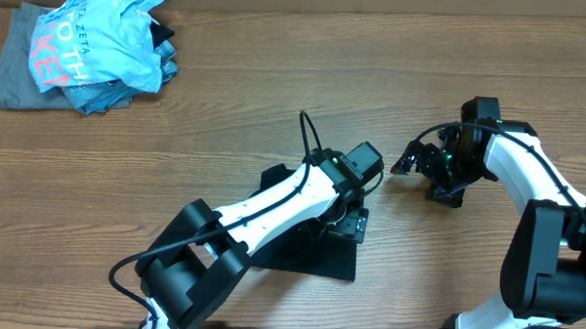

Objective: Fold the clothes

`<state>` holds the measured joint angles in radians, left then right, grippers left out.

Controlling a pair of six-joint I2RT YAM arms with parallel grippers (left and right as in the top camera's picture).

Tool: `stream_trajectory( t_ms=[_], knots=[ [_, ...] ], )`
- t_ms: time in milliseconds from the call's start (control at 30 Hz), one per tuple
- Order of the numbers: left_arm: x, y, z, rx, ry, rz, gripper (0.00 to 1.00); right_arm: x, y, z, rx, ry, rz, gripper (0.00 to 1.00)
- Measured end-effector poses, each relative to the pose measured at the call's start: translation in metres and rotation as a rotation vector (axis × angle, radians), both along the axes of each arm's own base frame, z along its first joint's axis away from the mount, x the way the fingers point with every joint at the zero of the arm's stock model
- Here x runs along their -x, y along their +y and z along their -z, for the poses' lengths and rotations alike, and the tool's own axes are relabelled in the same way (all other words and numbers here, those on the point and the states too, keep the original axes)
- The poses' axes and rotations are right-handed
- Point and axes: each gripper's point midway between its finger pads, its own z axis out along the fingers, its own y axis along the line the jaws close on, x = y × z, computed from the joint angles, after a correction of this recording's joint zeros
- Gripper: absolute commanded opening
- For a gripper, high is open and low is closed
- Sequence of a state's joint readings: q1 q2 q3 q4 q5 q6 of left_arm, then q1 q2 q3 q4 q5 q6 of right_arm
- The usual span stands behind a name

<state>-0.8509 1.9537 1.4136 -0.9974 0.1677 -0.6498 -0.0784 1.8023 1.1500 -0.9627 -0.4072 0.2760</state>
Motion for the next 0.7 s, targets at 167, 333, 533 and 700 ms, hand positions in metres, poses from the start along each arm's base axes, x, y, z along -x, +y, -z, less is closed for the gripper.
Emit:
stream_trajectory(
  t_ms=[167,333,533,700],
  knots=[
    [-0.013,-0.005,-0.040,0.019,-0.015,0.023,0.96,-0.003,0.001,-0.006,-0.005,-0.005,-0.003,1.00],
    [-0.035,-0.015,-0.117,0.113,-0.126,0.045,1.00,-0.013,0.000,-0.024,-0.006,-0.021,-0.008,1.00],
    [-0.054,0.049,-0.195,0.057,-0.262,-0.101,1.00,-0.017,0.002,-0.048,-0.005,-0.028,-0.047,1.00],
    [-0.076,0.152,-0.210,-0.086,-0.255,-0.380,1.00,-0.014,0.025,-0.055,-0.006,-0.039,-0.130,1.00]
  ],
)
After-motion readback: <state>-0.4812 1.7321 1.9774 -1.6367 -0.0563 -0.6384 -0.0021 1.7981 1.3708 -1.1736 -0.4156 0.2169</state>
